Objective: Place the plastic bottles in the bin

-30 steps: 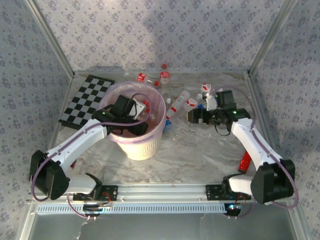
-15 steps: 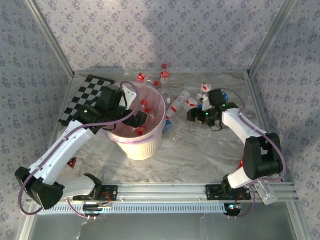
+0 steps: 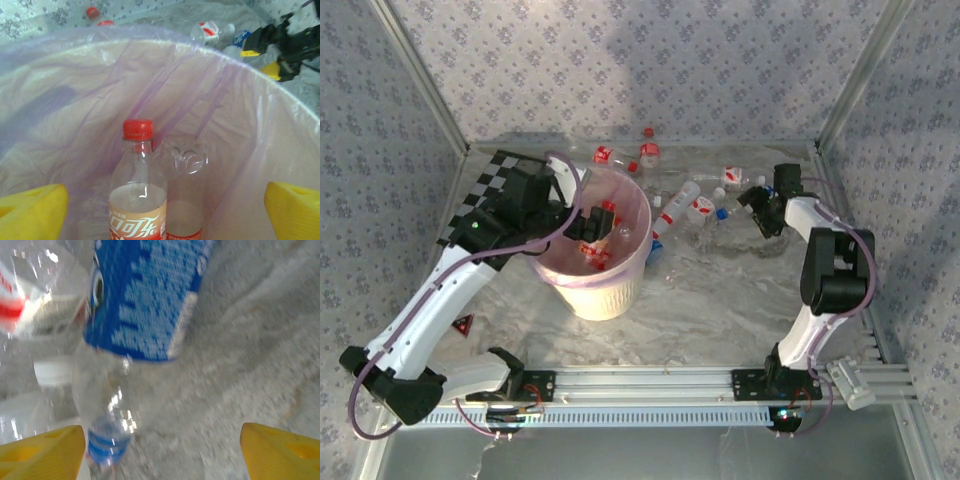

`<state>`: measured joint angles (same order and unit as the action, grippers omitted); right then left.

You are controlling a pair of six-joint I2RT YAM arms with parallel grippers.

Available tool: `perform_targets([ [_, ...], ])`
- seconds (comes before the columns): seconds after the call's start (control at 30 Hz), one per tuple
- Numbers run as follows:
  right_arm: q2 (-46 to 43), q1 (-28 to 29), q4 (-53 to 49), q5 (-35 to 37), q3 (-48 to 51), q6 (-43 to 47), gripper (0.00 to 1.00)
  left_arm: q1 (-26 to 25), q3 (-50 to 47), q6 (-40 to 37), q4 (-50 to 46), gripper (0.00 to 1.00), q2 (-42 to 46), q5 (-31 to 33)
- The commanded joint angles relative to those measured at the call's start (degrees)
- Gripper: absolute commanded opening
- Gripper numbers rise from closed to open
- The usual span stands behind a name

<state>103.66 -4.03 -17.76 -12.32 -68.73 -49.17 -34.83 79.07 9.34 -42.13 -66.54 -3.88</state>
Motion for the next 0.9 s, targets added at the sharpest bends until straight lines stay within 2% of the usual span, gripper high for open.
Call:
perform_targets([
  [0.0, 2.36, -1.29, 3.08, 2.1, -2.3, -5.97, 0.84, 0.28, -0.72, 2.01, 2.68, 1.0, 2.57, -1.54],
  [0.1, 3.81, -2.75, 7.78, 1.49, -0.83, -10.0, 0.86, 0.33, -1.81, 2.25, 2.67, 1.0, 4.27, -1.17],
  [0.17, 5.69, -2.76, 7.51, 1.16, -2.23, -11.0, 0.87, 0.34, -2.6, 2.33, 2.84, 1.0, 5.29, -1.0],
  [0.33, 7.78, 0.54, 8.27, 3.3, -4.97, -12.82, 0.89, 0.46, -4.71, 4.37, 5.79, 1.0, 5.99, 0.16],
  [0.43, 10.11, 1.24, 6.2, 4.93, -8.15, -11.86, 0.86, 0.41, -4.74, 5.73, 5.84, 1.0, 6.22, -0.28],
  [0.53, 10.18, 0.96, 6.17, 4.15, -7.71, -11.5, 0.81, 0.43, -6.22, 7.08, 6.79, 1.0, 7.87, -1.21],
  [0.87, 2.59, -1.4, 5.91, 3.88, -0.75, -7.68, 0.5, 0.44, -9.19, 8.98, 8.56, 1.0, 11.41, -2.69],
])
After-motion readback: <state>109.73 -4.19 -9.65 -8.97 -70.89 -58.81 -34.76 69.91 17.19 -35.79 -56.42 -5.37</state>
